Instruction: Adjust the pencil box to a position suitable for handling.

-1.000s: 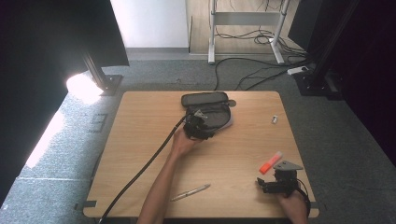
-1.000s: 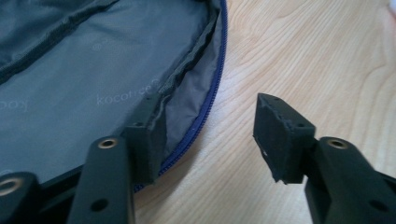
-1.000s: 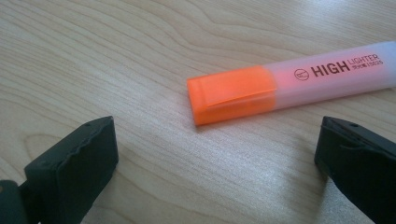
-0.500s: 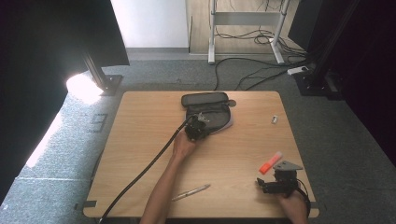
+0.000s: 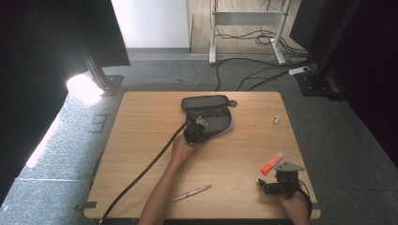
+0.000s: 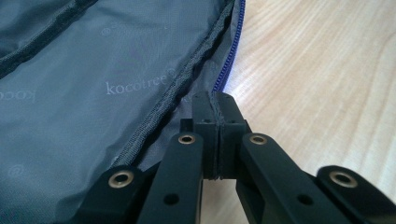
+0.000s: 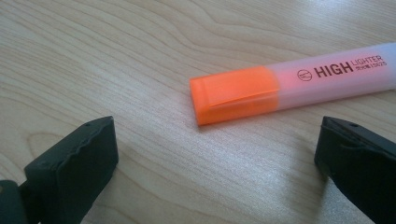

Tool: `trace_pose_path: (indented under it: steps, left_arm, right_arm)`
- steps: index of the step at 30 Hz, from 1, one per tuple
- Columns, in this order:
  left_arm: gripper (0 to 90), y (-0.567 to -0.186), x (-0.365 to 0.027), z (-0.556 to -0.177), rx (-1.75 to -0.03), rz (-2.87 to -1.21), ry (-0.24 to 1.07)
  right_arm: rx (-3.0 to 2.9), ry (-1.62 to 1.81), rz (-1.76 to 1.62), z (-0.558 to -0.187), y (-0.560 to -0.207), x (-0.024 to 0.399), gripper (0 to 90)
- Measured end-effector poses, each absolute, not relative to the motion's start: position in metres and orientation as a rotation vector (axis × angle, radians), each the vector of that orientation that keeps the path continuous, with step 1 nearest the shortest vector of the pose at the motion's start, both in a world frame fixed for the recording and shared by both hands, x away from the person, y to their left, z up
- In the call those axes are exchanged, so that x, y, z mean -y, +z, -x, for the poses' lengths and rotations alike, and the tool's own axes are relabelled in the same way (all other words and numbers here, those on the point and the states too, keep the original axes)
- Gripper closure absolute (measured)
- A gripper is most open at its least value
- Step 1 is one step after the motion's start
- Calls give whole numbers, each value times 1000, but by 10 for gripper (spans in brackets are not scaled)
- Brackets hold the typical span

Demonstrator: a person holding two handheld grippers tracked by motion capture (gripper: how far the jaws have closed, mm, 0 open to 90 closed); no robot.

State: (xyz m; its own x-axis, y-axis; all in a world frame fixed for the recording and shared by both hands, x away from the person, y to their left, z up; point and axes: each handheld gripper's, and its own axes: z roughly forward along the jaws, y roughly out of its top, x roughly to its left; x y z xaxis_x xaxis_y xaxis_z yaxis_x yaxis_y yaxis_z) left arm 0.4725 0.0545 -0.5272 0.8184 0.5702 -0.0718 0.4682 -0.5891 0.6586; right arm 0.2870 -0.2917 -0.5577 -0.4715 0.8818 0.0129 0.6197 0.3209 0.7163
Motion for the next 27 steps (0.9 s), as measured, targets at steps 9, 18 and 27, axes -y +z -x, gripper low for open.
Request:
trace_pose_path:
  steps: [9,18,27]
  left_arm:
    - [887,-526,-59,-459,-756,-2314,174]
    - [887,-523,-61,-446,-744,-2307,155]
    - [885,-523,-58,-430,-710,-2314,121]
  right_arm:
    - [-2214,942,-1333,-287,-558,292,0]
    - [-2214,942,-1334,-287,-558,292,0]
    - [-2214,943,-1334,-287,-558,292,0]
